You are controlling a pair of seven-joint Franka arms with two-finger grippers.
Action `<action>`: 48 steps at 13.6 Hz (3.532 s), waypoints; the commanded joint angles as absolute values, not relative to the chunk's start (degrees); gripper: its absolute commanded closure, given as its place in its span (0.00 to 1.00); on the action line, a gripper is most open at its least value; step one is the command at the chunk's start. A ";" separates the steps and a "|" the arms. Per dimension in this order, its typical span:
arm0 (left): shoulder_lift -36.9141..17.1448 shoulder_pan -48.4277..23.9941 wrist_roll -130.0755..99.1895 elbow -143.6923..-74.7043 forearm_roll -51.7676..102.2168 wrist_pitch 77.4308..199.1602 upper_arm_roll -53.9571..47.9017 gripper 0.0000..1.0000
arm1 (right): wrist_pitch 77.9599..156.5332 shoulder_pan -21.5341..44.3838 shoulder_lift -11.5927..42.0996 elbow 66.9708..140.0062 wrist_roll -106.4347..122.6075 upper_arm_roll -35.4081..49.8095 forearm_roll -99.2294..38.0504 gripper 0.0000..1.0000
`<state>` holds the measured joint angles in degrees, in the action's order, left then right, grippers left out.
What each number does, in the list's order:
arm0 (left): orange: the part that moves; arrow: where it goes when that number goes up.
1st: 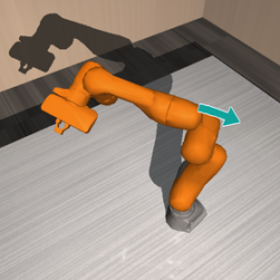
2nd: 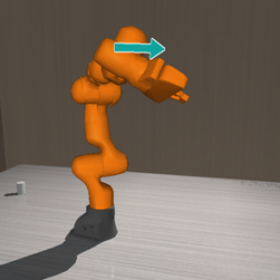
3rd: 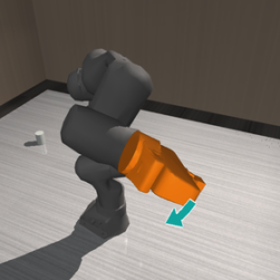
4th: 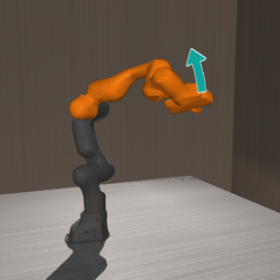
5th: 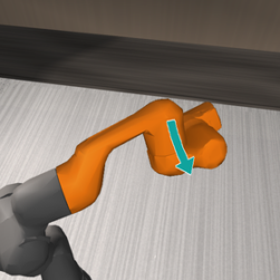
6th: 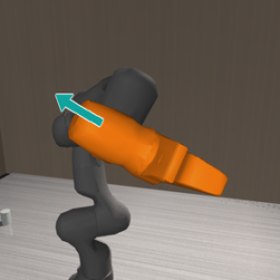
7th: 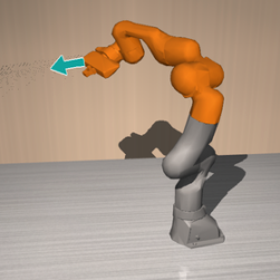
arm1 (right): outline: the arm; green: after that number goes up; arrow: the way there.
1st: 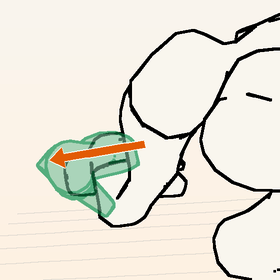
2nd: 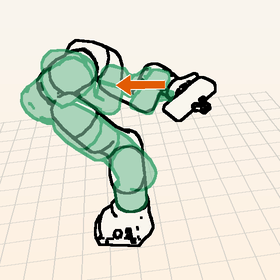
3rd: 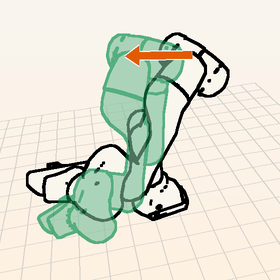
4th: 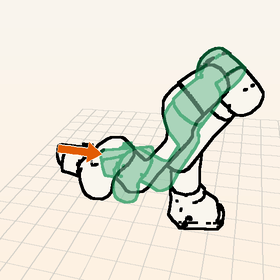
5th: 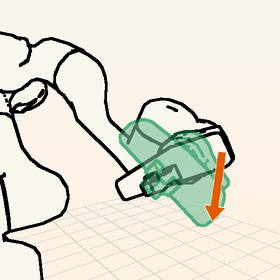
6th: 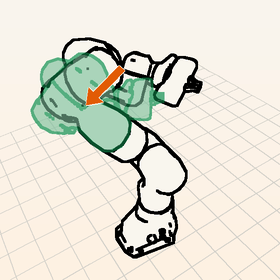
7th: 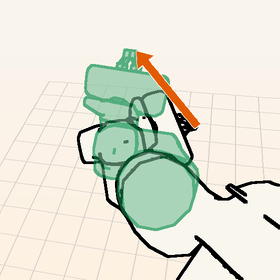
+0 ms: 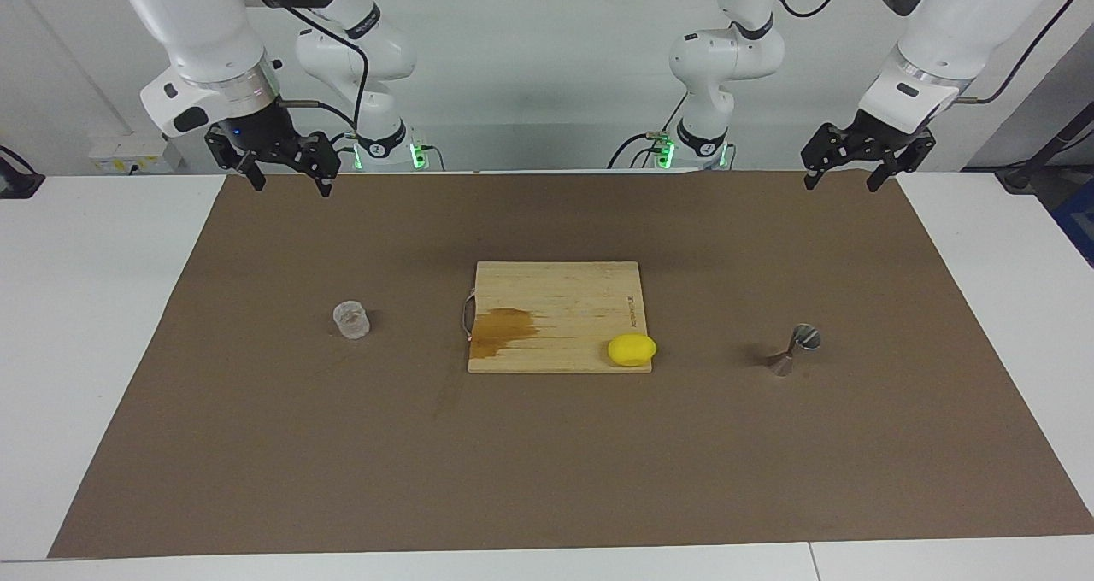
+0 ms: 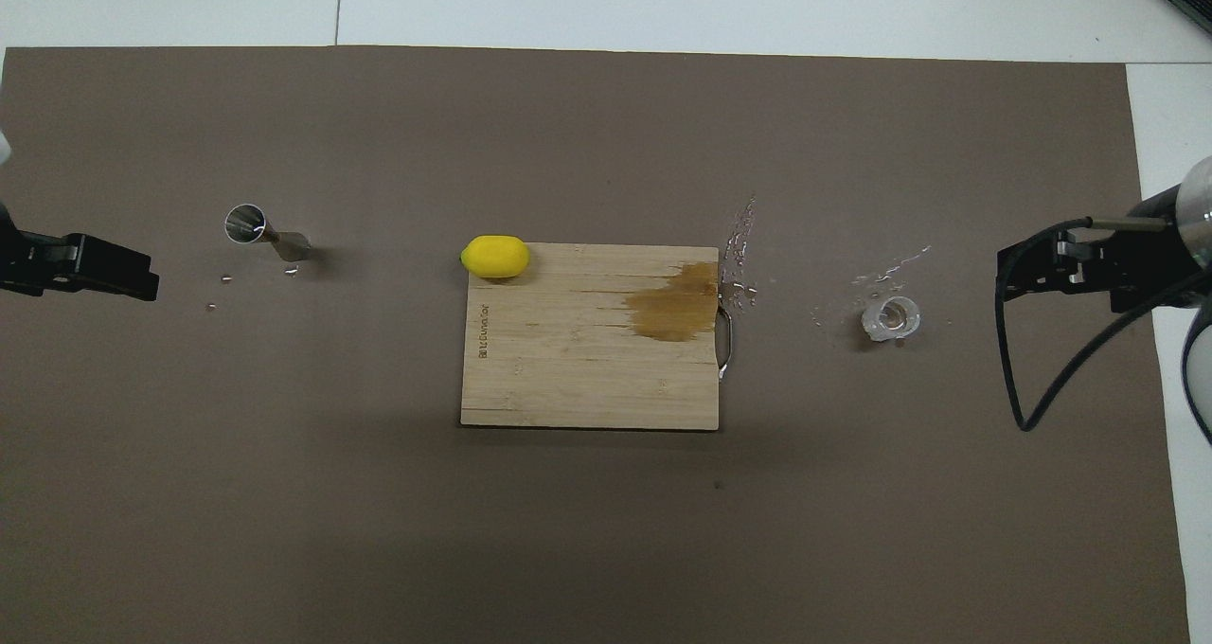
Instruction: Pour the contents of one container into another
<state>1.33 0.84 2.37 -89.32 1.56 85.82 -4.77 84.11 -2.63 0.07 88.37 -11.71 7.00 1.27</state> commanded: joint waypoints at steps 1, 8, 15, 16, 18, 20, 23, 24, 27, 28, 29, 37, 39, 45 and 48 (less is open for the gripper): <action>0.70 1.06 3.16 -87.71 2.20 84.11 -4.83 0.00 | 84.82 -3.95 -1.05 89.74 -10.37 6.95 1.32 0.00; 0.79 0.44 2.99 -88.24 2.20 84.46 -4.92 0.00 | 84.99 -3.78 -1.05 89.74 -10.02 7.03 1.32 0.00; 0.62 0.00 2.72 -89.20 1.15 84.99 -5.36 0.00 | 85.61 -3.34 -0.35 88.86 -10.63 7.47 2.46 0.00; 0.62 0.35 2.72 -90.34 1.32 84.38 -5.19 0.00 | 85.61 -3.34 -0.44 88.94 -10.63 7.47 2.37 0.00; -0.26 1.58 2.55 -91.05 2.11 82.54 -4.75 0.00 | 85.61 -3.34 -0.53 89.12 -10.81 7.47 2.29 0.00; -1.31 5.08 2.29 -92.63 3.77 80.52 -4.48 0.00 | 85.52 -3.25 -0.97 89.65 -11.51 7.47 2.29 0.00; -3.16 10.35 -6.98 -96.23 9.90 83.04 -4.22 0.00 | 85.60 -3.25 -1.05 89.82 -12.21 7.47 2.29 0.00; -3.08 12.11 -13.56 -98.76 13.24 85.49 -3.96 0.00 | 85.69 -3.25 -1.05 90.00 -12.22 7.47 2.29 0.00; -2.29 16.16 -32.55 -107.29 26.33 91.65 -3.34 0.00 | 85.61 -3.25 -1.14 90.09 -12.22 7.47 2.20 0.00; -1.94 17.39 -36.96 -110.19 30.20 94.72 -3.34 0.00 | 85.69 -3.25 -1.14 90.09 -12.22 7.47 2.20 0.00; -1.06 18.10 -42.05 -113.00 34.58 98.23 -3.34 0.00 | 85.78 -3.25 -1.14 90.09 -12.22 7.47 2.20 0.00; -0.70 21.53 -63.37 -130.16 73.00 124.79 -3.78 0.00 | 85.96 -3.25 -1.14 90.17 -12.13 7.47 2.20 0.00; -2.89 19.96 -63.19 -130.78 80.82 129.96 -4.04 0.00 | 85.96 -3.25 -1.14 90.18 -12.13 7.47 2.11 0.00; -7.73 14.25 -55.74 -129.99 96.57 133.86 -4.13 0.00 | 86.04 -3.25 -1.67 91.40 -11.95 7.47 1.85 0.00; -8.70 12.22 -53.35 -128.76 100.28 135.53 -4.13 0.00 | 86.13 -3.34 -1.76 91.67 -11.95 7.47 1.76 0.00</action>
